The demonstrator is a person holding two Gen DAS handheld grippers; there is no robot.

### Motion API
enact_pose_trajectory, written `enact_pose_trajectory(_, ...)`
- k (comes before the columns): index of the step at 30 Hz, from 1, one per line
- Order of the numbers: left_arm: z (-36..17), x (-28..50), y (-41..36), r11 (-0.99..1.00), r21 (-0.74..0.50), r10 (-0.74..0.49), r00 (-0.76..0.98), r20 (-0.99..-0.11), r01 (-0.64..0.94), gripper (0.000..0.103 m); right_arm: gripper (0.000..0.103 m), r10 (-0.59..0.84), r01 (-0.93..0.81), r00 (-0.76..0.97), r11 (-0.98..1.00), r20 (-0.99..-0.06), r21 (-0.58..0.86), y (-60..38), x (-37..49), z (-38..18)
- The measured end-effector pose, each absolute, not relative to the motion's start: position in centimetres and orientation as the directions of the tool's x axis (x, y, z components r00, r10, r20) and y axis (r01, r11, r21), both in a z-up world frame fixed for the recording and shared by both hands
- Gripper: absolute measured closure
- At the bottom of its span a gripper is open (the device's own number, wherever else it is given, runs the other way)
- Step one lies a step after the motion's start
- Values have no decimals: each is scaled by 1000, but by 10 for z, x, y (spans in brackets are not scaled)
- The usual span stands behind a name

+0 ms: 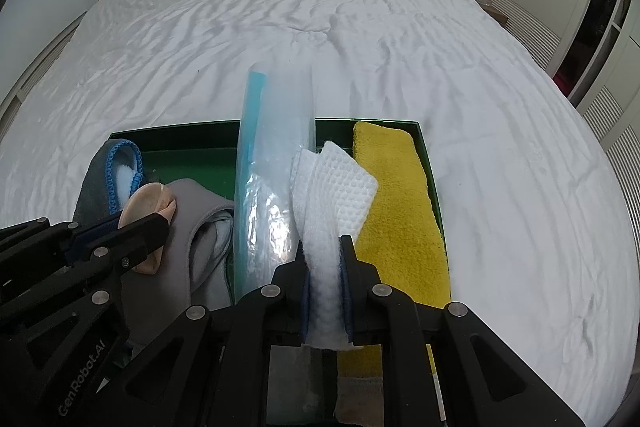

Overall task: Organize soft objects
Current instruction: 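Lower the puff into the tray with the left tool while the right tool releases the wipe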

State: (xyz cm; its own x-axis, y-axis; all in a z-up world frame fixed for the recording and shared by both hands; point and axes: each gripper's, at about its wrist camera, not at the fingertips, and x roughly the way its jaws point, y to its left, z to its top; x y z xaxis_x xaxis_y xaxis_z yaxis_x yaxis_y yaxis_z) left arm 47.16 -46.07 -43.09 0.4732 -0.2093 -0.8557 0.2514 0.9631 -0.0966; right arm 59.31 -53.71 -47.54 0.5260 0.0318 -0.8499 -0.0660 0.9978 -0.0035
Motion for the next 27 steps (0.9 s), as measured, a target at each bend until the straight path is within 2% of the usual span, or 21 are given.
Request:
enact_pose_trajectory(4, -431, 471, -461, 962, -100, -213, 472, -855, 252, 94, 89, 32, -65, 525, 998, -851, -3, -537, 593, -475)
enact_pose_trajectory(7, -430, 470, -461, 964, -90, -205, 480, -853, 252, 86, 88, 31, -66, 524, 998, -851, -4, -539, 593, -475)
enact_pose_trajectory(11, -430, 470, -461, 963, -89, -205, 482, -852, 253, 85, 82, 33, -64, 524, 998, -851, -1, -538, 593, -475)
enact_pose_trajectory(16, -428, 470, -461, 964, -90, -206, 485, -850, 252, 83, 81, 34, -68, 525, 998, -850, -2, -536, 593, -473)
enact_pose_trajectory(19, -427, 470, -460, 965, -85, -202, 494, -846, 248, 75, 73, 29, -71, 529, 997, -848, -10, -534, 591, -472)
enact_pose_trajectory(27, -416, 465, -460, 965, -62, -193, 537, -821, 254, 75, 74, 27, -83, 544, 996, -839, -21, -536, 589, -463)
